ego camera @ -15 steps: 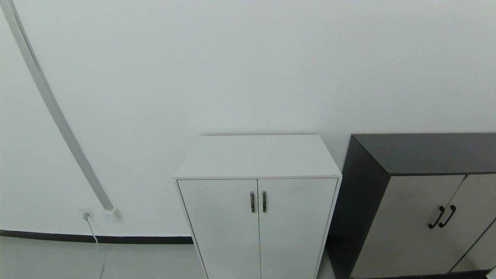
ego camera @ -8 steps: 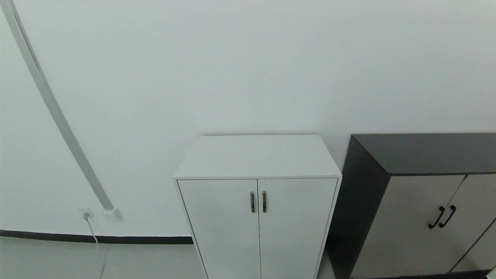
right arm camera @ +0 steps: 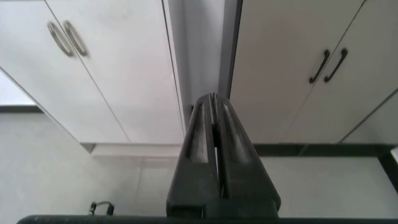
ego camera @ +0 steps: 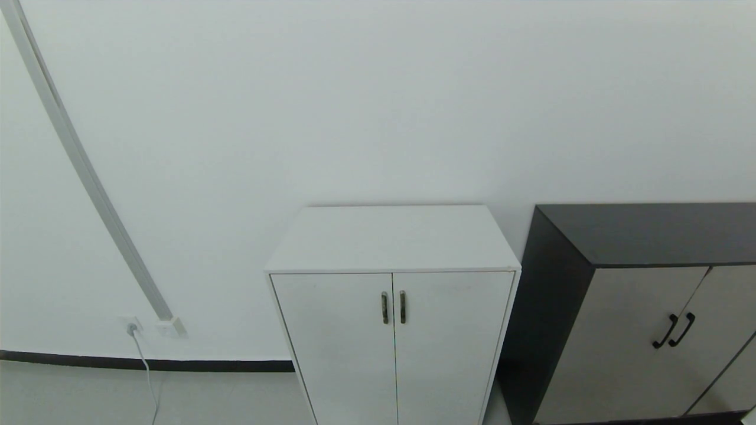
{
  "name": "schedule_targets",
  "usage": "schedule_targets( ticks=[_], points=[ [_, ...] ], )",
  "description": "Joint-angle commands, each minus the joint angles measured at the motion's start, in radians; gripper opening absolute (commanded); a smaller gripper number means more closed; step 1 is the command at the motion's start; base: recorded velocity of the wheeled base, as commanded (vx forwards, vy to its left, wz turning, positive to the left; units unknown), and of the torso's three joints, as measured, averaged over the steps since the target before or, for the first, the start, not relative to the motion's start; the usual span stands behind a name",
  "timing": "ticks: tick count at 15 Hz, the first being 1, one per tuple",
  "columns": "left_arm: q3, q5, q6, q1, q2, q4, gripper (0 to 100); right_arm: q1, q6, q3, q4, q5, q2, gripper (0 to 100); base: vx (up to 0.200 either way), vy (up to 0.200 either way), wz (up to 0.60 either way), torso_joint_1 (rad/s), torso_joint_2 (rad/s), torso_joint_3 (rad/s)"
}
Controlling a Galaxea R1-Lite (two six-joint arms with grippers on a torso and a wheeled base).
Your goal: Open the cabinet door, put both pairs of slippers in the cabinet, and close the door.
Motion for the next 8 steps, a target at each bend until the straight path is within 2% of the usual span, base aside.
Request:
schedule_targets(
  ticks=[1, 8],
  points=[
    [0.0, 0.0, 0.0, 0.0, 0.001, 0.0, 0, 0.0, 0.001, 0.0, 0.0, 0.0, -0.061, 0, 0.0, 0.0, 0.0, 0.0, 0.0, 0.0],
    [0.002, 0.003, 0.0, 0.0, 0.001, 0.0, 0, 0.006, 0.003, 0.0, 0.0, 0.0, -0.19, 0, 0.0, 0.0, 0.0, 0.0, 0.0, 0.0]
  ],
)
